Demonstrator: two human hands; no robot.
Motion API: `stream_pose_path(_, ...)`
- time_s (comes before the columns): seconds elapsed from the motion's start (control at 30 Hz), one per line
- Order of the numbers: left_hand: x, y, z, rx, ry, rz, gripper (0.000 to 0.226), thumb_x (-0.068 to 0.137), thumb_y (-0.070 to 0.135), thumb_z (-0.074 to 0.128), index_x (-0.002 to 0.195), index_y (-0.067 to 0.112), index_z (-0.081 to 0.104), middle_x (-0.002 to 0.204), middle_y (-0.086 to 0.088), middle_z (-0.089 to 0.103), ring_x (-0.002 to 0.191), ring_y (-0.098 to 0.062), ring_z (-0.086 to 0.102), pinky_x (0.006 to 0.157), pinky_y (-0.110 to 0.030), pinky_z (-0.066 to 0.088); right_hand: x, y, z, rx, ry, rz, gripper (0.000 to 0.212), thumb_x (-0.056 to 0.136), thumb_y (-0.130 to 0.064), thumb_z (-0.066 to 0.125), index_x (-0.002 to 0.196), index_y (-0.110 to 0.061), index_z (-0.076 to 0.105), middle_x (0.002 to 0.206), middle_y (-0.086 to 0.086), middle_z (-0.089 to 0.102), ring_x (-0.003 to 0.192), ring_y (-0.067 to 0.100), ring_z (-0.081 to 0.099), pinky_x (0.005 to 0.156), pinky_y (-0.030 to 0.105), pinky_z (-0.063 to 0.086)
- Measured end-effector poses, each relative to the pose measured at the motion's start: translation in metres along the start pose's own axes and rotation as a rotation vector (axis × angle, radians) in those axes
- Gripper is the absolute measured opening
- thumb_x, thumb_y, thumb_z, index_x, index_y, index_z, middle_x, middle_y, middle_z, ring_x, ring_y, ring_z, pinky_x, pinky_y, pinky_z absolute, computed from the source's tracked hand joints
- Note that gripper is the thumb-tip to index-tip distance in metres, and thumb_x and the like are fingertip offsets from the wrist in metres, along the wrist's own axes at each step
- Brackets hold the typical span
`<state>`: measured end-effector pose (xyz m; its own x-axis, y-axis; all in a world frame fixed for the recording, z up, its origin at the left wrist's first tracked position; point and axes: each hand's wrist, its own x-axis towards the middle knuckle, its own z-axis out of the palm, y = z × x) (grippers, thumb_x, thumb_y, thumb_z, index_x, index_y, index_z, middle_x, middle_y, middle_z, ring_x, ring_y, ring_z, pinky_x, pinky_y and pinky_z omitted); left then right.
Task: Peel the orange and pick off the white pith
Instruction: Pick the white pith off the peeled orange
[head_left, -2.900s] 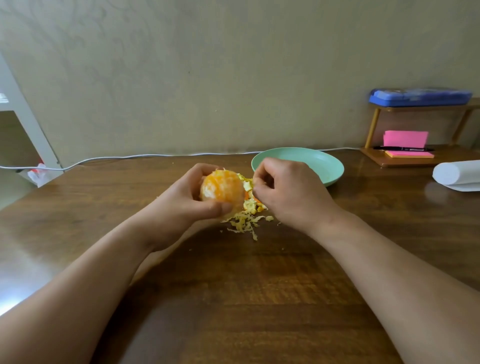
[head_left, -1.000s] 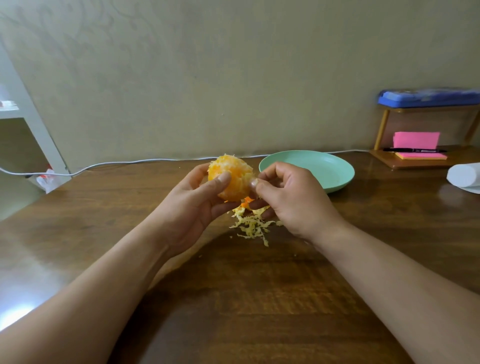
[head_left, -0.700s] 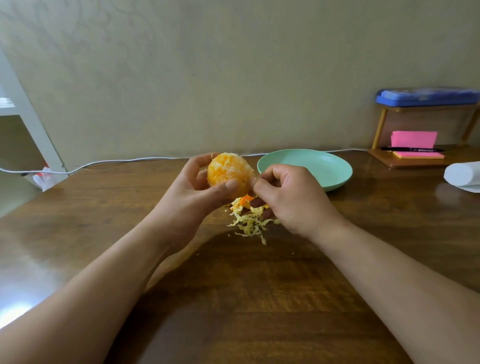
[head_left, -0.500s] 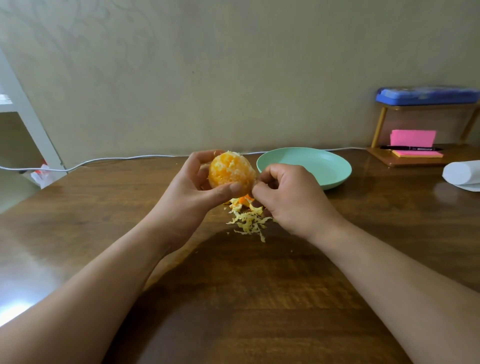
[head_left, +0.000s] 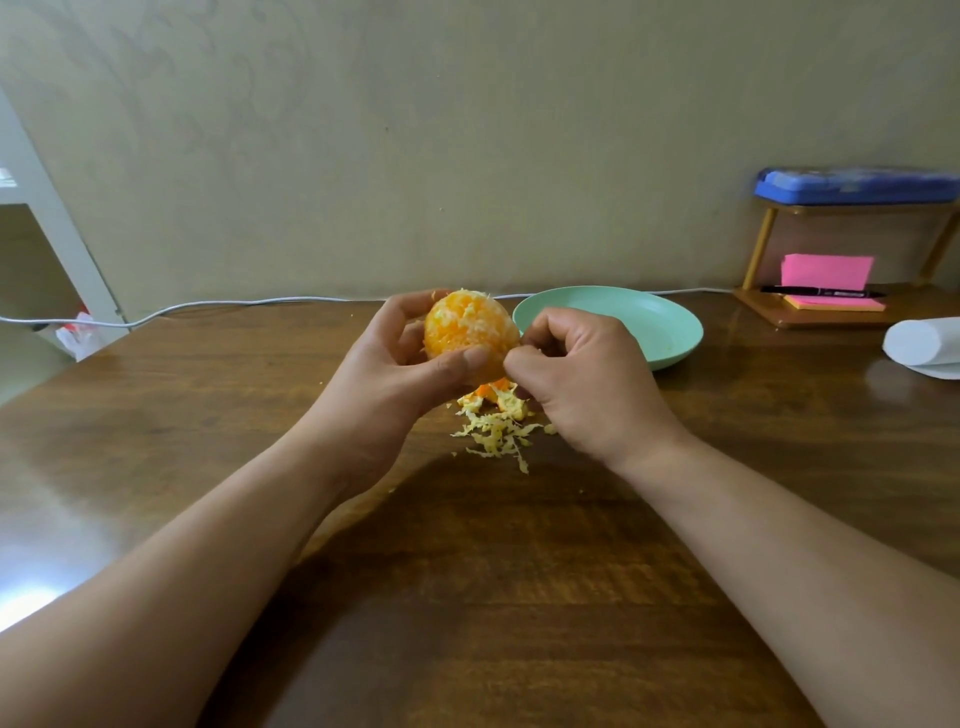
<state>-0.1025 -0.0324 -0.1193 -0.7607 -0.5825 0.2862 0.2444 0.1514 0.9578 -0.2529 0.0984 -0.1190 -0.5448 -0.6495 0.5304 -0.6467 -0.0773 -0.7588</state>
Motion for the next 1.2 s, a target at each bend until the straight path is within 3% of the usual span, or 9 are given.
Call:
stream_pose_path(0.23,-0.003,-0.001,0.004,0.028,0.036,0.052,0.069,0.082,0.024,0.087,0.143,0.021,0.054,0.13,-0.009,0.072,0.121,-0.031,0.072,0.103,-0.05,0.059,-0.001,-0.001,0.002,0.036,0.055,-0.014,0.019,0.085,-0.024,0.07,0.071,-0.012,0.065,0.068,0.011,0.066,0.072,0.037,0.063,0.061,0.053,0.055)
stream_pose_path(0.43,-0.005,-0.003,0.011,0.133,0.095,0.142,0.077,0.072,0.04,0.09,0.138,0.028,0.052,0.13,-0.008,0.069,0.117,-0.025,0.072,0.096,-0.04,0.061,-0.002,-0.002,0.005,0.128,0.076,0.035,0.019,0.086,-0.021,0.072,0.073,-0.008,0.066,0.072,0.016,0.066,0.077,0.04,0.064,0.064,0.053,0.056)
stream_pose_path(0.53,-0.004,-0.003,0.012,0.02,0.099,0.089,0.08,0.069,0.037,0.089,0.138,0.025,0.051,0.131,-0.013,0.067,0.118,-0.031,0.072,0.099,-0.045,0.061,-0.002,-0.003,0.006,0.245,0.032,0.104,0.017,0.081,-0.025,0.069,0.072,-0.01,0.067,0.076,0.02,0.068,0.076,0.039,0.066,0.069,0.056,0.059)
stream_pose_path(0.63,-0.003,-0.001,0.013,-0.138,0.087,0.017,0.074,0.077,0.023,0.085,0.141,0.018,0.05,0.131,-0.017,0.066,0.116,-0.035,0.073,0.096,-0.045,0.063,-0.002,-0.004,0.006,0.347,-0.019,0.155,0.016,0.09,-0.015,0.069,0.075,-0.011,0.069,0.074,0.015,0.068,0.07,0.022,0.064,0.066,0.046,0.059)
stream_pose_path(0.77,-0.002,0.001,0.013,-0.244,0.084,-0.045,0.07,0.081,0.022,0.076,0.145,0.011,0.049,0.132,-0.016,0.068,0.108,-0.028,0.075,0.092,-0.042,0.064,-0.003,-0.002,0.005,0.417,-0.023,0.195,0.016,0.095,-0.007,0.065,0.084,0.004,0.066,0.074,0.009,0.069,0.068,0.019,0.064,0.064,0.037,0.058)
stream_pose_path(0.93,0.001,-0.001,0.013,-0.392,0.056,-0.099,0.07,0.088,0.024,0.073,0.149,0.001,0.047,0.145,-0.025,0.063,0.115,-0.033,0.072,0.088,-0.042,0.064,-0.003,0.001,0.006,0.43,-0.025,0.223,0.013,0.096,-0.007,0.064,0.085,0.0,0.068,0.071,0.007,0.067,0.067,0.02,0.063,0.062,0.038,0.056)
stream_pose_path(1.07,0.002,0.0,0.01,-0.502,0.023,-0.208,0.065,0.091,0.031,0.067,0.148,0.002,0.053,0.137,-0.022,0.069,0.111,-0.028,0.073,0.084,-0.033,0.063,-0.003,0.003,0.006,0.405,-0.032,0.251,0.02,0.102,-0.014,0.059,0.09,-0.002,0.069,0.084,0.022,0.07,0.069,0.021,0.066,0.061,0.038,0.058)
stream_pose_path(1.2,0.002,0.001,0.006,-0.586,0.026,-0.289,0.056,0.102,0.034,0.06,0.149,0.005,0.053,0.128,-0.021,0.071,0.111,-0.033,0.072,0.078,-0.03,0.065,-0.003,0.004,0.004,0.213,-0.054,0.26,0.028,0.108,-0.021,0.049,0.094,-0.015,0.073,0.088,0.009,0.075,0.076,0.02,0.071,0.064,0.037,0.062)
